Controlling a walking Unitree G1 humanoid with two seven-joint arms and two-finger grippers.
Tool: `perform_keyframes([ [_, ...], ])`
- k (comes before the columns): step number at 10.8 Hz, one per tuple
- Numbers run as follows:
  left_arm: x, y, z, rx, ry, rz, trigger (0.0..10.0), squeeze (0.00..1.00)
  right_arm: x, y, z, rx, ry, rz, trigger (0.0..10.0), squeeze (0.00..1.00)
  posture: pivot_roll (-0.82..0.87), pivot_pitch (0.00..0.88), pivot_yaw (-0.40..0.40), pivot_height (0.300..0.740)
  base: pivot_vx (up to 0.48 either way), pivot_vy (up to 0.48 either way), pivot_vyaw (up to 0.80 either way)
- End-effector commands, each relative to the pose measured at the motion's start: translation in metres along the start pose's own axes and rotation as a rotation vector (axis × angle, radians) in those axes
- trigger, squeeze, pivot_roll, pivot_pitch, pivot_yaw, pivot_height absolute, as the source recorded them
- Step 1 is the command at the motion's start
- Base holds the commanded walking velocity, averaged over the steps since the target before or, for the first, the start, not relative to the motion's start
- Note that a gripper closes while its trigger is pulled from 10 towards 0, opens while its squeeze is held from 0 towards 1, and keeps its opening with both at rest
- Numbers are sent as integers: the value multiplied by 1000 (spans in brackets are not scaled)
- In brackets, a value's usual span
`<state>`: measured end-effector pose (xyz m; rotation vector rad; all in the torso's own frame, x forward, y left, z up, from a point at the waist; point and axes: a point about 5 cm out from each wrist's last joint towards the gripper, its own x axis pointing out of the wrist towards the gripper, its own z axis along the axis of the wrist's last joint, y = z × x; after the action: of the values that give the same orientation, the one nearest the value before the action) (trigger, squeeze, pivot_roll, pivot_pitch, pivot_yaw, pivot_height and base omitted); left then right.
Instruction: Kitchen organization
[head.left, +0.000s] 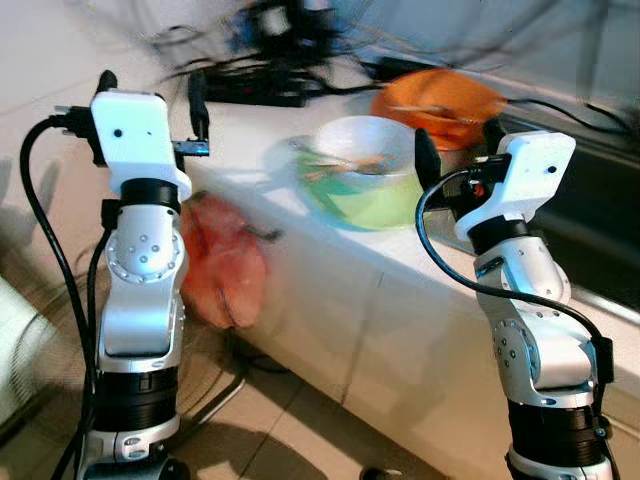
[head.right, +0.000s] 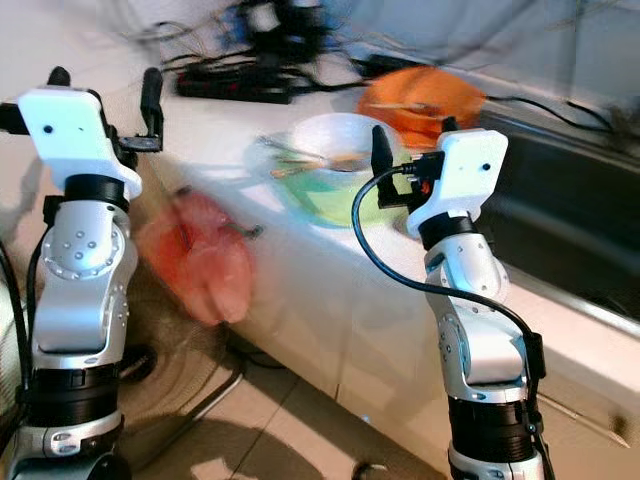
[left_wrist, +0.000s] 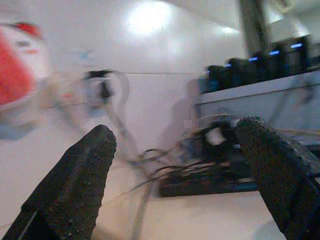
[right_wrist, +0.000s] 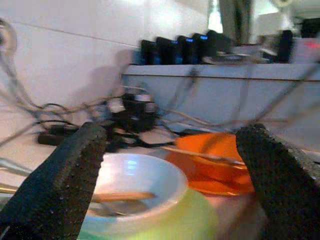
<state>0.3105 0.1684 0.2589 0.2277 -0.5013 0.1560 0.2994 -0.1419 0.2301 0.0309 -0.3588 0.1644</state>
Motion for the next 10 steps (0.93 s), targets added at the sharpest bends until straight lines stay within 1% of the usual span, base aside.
perform_keyframes([
  [1,-5,-6,-8,1,23,-34,10000,0,0,-5,5,-15,-20,-20,10000,0,33,46,7,740,0,0,-800],
  [4,-16,-15,-19,5,45,-87,10000,0,1,-4,5,-15,-21,-24,10000,0,32,48,9,740,0,0,-800],
  [5,-16,-16,-17,7,29,-91,10000,0,1,-4,5,-13,-20,-22,10000,0,32,46,8,740,0,0,-800],
  [6,-14,-15,-12,23,-3,-87,10000,0,1,-4,5,-14,-20,-22,10000,0,33,46,6,740,0,0,-800],
  [7,-12,-15,-3,61,-68,-85,10000,0,1,-4,5,-13,-20,-22,10000,0,33,45,5,740,0,0,-800],
  [10,-10,-23,18,83,-184,-115,10000,0,2,-5,7,-14,-31,-26,10000,0,31,43,5,740,0,0,-800],
])
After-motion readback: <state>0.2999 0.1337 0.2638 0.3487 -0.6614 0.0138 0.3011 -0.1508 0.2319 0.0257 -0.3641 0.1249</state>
